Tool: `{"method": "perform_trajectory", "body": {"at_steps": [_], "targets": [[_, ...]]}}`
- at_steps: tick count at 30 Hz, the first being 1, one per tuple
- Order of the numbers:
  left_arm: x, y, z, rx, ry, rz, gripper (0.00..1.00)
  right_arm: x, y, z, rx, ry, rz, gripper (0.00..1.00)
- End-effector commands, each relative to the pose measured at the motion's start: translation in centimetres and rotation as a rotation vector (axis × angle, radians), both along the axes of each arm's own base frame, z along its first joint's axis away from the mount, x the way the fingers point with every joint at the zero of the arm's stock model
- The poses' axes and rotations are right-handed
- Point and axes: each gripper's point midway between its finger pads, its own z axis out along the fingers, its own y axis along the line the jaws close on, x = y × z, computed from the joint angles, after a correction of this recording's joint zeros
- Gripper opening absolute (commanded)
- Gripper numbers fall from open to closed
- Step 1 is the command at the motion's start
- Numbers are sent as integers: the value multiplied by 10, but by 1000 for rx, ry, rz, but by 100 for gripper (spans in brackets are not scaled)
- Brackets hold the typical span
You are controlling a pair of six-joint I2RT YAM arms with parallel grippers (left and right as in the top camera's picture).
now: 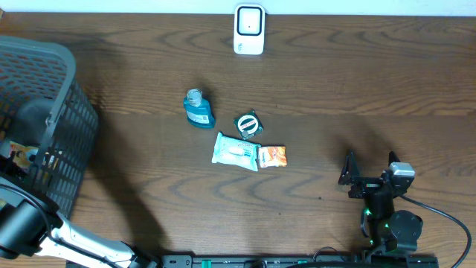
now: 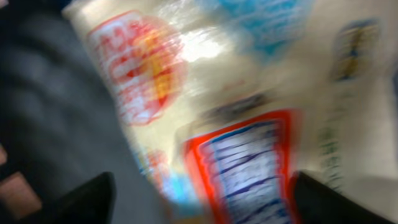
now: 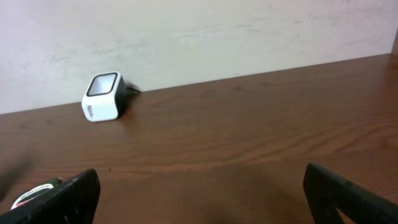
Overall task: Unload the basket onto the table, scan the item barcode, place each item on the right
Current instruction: 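Return the left gripper to the basket and grasp the white snack bag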
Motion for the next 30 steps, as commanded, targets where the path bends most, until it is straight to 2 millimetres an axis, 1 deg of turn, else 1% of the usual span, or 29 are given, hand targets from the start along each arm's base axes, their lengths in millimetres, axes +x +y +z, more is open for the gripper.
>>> {"method": "perform_trajectory", "body": {"at_steps": [1,4,6,8,10,11,14,16,18,20,22,25,28,30], "targets": [[-17,-2,-14,-26,97,-57,68,0,1,0,-12,-1,5,99],[-18,-2,-18,-42,104,-115,61,0,1,0,-12,-1,5,99],[-15,2,-20,-38,93,-179,57,0,1,0,-12,-1,5,99],[-11,8,-23,-22,74,-248,58,0,1,0,-12,-1,5,99],[-8,10,-25,-20,62,-290,90,0,1,0,-12,-1,5,99],[-8,9,-25,-23,58,-305,99,0,1,0,-12,-1,5,99],[-3,6,-25,-46,26,-337,98,0,1,0,-12,-1,5,99],[7,0,-25,-72,-37,-357,98,0,1,0,-12,-1,5,99],[15,-4,-19,-76,-90,-359,98,0,1,0,-12,-1,5,99],[18,-2,-10,-49,-111,-362,98,0,1,0,-12,-1,5,99],[21,2,0,-16,-126,-364,98,0,1,0,-12,-1,5,99],[21,2,6,0,-134,-365,98,0,1,0,-12,-1,5,99],[21,1,4,-6,-126,-371,98,0,1,0,-12,-1,5,99],[19,-2,-2,-22,-110,-374,98,0,1,0,-12,-1,5,99]]}}
